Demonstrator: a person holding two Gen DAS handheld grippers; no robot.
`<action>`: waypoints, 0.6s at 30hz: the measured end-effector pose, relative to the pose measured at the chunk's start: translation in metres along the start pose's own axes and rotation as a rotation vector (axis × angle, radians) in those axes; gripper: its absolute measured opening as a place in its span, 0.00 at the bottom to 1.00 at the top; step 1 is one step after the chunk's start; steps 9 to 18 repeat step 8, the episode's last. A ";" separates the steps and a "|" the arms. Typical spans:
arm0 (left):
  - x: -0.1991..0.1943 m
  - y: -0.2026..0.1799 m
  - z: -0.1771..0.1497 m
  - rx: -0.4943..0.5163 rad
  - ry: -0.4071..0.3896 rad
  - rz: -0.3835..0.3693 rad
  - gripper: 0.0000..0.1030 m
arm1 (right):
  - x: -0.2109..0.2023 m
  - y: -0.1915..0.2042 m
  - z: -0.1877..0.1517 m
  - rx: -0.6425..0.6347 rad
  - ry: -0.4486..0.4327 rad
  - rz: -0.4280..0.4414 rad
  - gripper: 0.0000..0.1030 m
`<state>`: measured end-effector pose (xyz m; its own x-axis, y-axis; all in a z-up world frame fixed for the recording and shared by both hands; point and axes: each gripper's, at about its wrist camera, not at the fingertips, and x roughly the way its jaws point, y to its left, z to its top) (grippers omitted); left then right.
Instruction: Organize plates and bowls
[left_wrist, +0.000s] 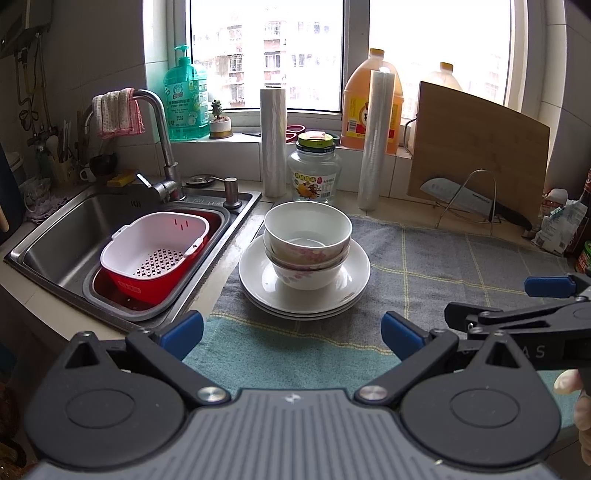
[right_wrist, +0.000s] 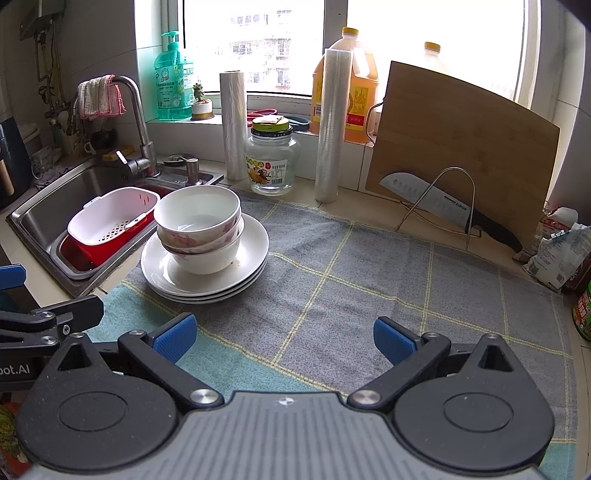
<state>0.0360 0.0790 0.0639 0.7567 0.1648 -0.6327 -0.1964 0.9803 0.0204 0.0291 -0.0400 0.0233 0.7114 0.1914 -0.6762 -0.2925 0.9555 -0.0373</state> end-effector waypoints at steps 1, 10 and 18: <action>0.000 0.000 0.000 0.000 0.000 0.000 0.99 | 0.000 0.000 0.000 -0.001 0.000 0.000 1.00; 0.000 0.000 0.001 0.002 -0.001 -0.001 0.99 | -0.001 0.001 0.001 -0.005 -0.003 -0.006 1.00; 0.000 0.000 0.001 0.002 -0.001 -0.001 0.99 | -0.001 0.001 0.001 -0.005 -0.003 -0.006 1.00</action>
